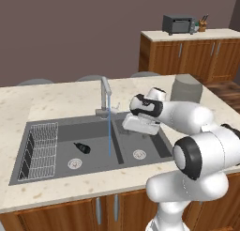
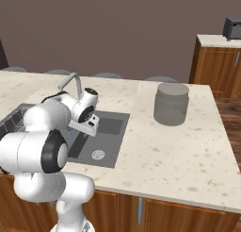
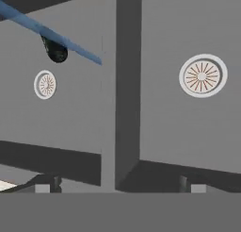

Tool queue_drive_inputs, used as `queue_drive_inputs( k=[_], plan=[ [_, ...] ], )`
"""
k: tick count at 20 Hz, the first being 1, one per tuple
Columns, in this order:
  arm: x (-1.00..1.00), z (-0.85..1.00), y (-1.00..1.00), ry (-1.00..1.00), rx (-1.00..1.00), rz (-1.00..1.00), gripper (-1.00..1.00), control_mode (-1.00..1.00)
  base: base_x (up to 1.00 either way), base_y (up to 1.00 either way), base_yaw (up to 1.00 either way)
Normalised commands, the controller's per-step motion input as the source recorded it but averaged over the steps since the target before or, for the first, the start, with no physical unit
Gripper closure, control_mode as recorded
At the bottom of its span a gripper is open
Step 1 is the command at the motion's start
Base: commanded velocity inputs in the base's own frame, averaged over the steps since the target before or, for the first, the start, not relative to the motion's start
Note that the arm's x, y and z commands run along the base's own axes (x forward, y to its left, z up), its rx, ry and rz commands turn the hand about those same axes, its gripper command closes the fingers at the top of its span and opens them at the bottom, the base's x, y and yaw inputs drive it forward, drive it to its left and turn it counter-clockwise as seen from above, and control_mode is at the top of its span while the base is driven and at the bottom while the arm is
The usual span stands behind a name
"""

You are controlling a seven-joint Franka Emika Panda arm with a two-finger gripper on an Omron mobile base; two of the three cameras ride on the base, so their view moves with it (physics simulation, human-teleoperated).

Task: Turn on the sink faucet. Then move the eggplant from the counter to the sink. Turn off the sink. Move the vegetable from the sink to the pot next to the stove. Finally move the pot to the front right burner.

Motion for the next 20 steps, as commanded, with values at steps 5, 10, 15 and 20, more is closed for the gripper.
queue_drive_inputs(
  k=[5,10,15,20],
  plan=[
    [0.40,0.00,-0.37,-0.12,0.03,0.07,-1.00,-1.00,0.00,0.00,0.00],
    [0.37,0.01,-0.24,-0.21,0.00,0.13,-1.00,-1.00,0.00,0.00,0.00],
    [0.24,0.03,-0.02,-0.34,0.00,0.24,-1.00,-1.00,0.00,0.00,0.00],
    [0.17,0.00,-0.02,-0.41,0.00,0.22,-1.00,-1.00,0.00,0.00,0.00]
  ],
)
